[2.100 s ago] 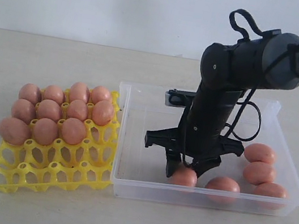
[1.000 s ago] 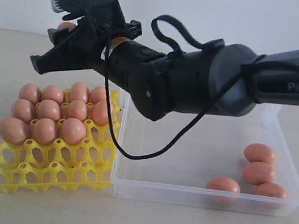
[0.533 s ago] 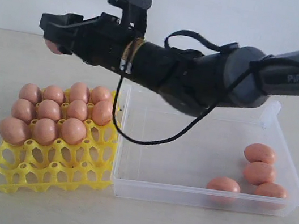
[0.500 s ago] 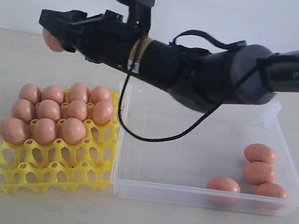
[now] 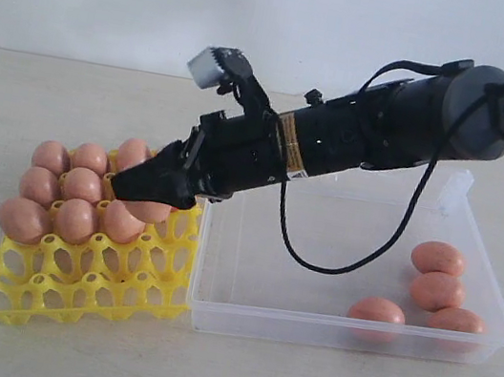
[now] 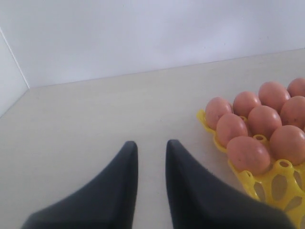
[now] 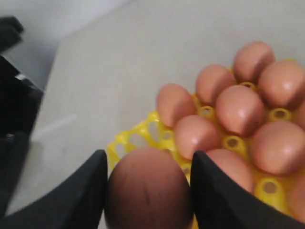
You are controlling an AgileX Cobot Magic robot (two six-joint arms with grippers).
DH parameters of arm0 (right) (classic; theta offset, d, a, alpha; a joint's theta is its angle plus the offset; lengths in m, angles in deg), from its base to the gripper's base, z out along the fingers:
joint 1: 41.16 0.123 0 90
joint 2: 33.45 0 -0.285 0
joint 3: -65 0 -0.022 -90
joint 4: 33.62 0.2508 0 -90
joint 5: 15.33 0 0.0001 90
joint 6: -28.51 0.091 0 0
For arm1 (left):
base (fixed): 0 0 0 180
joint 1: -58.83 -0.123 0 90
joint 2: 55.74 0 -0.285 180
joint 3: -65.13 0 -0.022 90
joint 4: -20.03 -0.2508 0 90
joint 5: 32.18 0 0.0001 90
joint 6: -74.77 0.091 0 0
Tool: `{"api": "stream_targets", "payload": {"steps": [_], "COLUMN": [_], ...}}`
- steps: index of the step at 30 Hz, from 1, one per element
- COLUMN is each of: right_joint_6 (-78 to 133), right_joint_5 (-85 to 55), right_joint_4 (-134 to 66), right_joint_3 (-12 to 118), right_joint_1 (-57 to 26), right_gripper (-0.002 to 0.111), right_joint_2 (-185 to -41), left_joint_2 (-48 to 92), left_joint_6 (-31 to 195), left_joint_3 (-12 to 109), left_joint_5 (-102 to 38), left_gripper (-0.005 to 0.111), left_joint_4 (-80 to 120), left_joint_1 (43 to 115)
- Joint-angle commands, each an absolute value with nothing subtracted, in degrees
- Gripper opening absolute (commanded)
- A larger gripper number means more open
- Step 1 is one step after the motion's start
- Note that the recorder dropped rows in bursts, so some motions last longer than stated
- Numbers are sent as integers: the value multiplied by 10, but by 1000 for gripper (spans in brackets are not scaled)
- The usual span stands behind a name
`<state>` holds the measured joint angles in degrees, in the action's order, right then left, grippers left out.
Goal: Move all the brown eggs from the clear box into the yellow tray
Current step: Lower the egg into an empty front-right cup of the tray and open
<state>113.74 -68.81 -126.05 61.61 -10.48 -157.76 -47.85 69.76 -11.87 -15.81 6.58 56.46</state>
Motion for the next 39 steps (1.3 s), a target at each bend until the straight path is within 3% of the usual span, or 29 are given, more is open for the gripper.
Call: {"api": "stream_targets", "payload": {"steps": [1, 27, 39], "right_joint_6": [1076, 989, 970], "right_joint_5": [-553, -537, -554], "right_joint_4": [-1269, -1181, -1179], "right_joint_3": [616, 618, 618], "right_joint_1": [-86, -85, -85], "right_gripper": [0, 1, 40], "right_joint_2": [-1579, -1633, -1633], "left_joint_2": [-480, -480, -480], "left_joint_6": [697, 697, 697], "left_joint_3": [-121, -121, -121], "left_joint_5": [-159, -159, -159], "left_gripper": [22, 22, 22], "left_joint_4": [67, 67, 67], "left_joint_1": [568, 568, 568]}}
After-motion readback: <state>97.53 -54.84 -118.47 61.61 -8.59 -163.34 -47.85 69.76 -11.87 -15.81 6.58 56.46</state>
